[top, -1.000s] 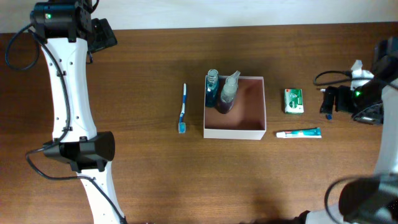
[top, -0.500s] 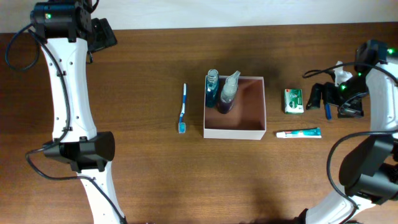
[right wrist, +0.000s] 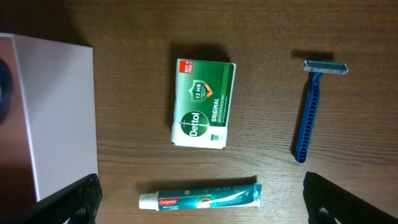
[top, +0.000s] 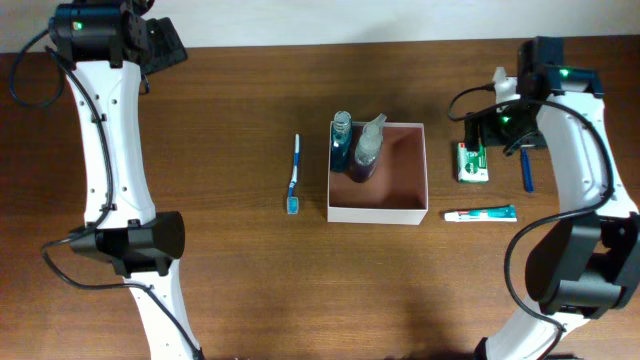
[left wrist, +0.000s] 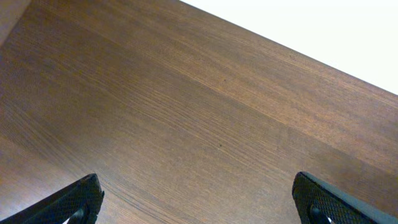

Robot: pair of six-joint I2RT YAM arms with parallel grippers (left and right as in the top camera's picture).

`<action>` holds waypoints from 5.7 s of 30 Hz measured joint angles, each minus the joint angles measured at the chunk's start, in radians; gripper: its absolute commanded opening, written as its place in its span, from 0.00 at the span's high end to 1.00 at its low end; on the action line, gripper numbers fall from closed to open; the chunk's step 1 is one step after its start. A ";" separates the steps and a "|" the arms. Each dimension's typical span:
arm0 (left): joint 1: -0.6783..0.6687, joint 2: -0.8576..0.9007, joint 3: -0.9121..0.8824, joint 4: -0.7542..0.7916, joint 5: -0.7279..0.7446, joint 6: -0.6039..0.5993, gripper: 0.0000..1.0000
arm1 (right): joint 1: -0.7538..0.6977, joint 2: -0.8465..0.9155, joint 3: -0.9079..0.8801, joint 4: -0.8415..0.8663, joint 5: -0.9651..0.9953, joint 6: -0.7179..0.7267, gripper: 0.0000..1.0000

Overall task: Pack container
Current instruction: 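Reach the right gripper toward the green Dettol soap box, then lower the right gripper over the soap box and close on it, then carry the soap box left and drop it into the pink box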

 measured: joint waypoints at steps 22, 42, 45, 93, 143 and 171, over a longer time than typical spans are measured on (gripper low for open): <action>0.000 0.000 0.000 -0.040 0.000 0.000 0.01 | 0.003 0.170 0.000 0.051 0.028 -0.007 0.01; 0.000 0.000 0.000 -0.061 -0.013 0.000 0.01 | 0.003 0.262 0.000 0.121 0.003 -0.010 0.01; 0.000 0.000 0.000 -0.072 -0.030 0.000 0.01 | 0.003 0.287 0.000 0.116 0.002 -0.011 0.01; 0.000 0.000 0.000 -0.092 -0.050 0.000 0.01 | -0.002 0.298 -0.035 0.175 -0.009 0.008 0.01; 0.000 0.000 0.000 -0.110 -0.050 0.000 0.01 | -0.002 0.312 -0.031 0.161 -0.010 0.005 0.51; 0.000 0.000 0.000 -0.112 -0.050 0.000 0.01 | 0.012 0.322 0.678 -0.469 -0.284 0.092 0.50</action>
